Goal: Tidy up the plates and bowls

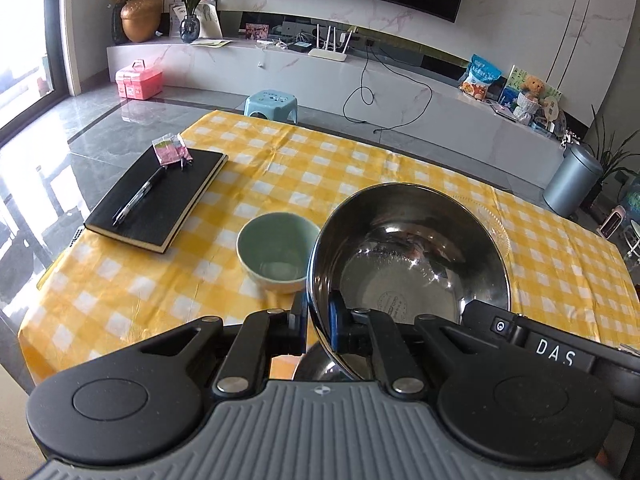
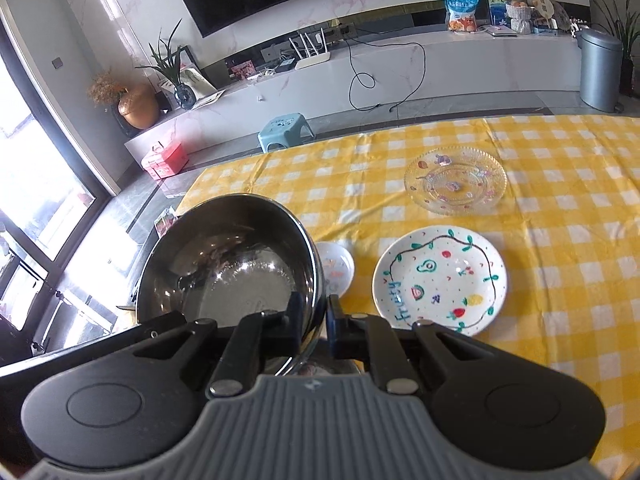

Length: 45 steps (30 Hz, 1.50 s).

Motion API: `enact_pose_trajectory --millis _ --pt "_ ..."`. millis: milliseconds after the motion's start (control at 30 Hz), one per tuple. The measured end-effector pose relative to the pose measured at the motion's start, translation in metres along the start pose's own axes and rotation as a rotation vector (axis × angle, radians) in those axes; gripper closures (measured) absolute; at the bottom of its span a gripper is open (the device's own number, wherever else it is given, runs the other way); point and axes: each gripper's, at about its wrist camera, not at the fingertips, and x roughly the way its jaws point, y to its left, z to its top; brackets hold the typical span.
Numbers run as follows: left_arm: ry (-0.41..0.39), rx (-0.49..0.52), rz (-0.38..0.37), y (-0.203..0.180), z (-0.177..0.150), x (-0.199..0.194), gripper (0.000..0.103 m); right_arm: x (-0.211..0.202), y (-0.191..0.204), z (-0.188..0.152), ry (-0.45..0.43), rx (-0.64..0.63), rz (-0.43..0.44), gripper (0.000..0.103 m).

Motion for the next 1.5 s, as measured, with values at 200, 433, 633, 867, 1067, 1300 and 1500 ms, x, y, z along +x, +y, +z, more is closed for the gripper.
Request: enact_pose_trajectory --millis 200,433,633,867,1067,1300,1500 --pt "0.046 -0.003 0.012 0.001 -0.024 -0.003 0.092 -0.002 -0.004 -0.018 0.055 -0.015 -0.005 0.095" --pt "0.102 0.001 0.002 0.002 -0.047 -0.001 0.090 0.003 -0.015 -0.039 0.117 -0.019 -0.028 0.096" --pt "0.124 -0.011 0.000 0.005 -0.055 0.002 0.090 0.012 -0.022 -0.045 0.171 0.024 -0.021 0.097" --pt "0.151 -0.047 -0.014 0.009 -0.058 0.008 0.089 0.017 -0.024 -0.045 0.182 0.043 -0.025 0.096" --pt "0.169 -0.086 -0.025 0.014 -0.058 0.014 0.089 0.025 -0.029 -0.044 0.199 0.074 -0.024 0.095" --pt "0.174 -0.091 -0.021 0.014 -0.058 0.016 0.088 0.027 -0.027 -0.045 0.191 0.060 -0.023 0.089" --pt "0.159 -0.081 -0.026 0.015 -0.054 0.012 0.087 0.024 -0.023 -0.043 0.174 0.035 -0.029 0.085"
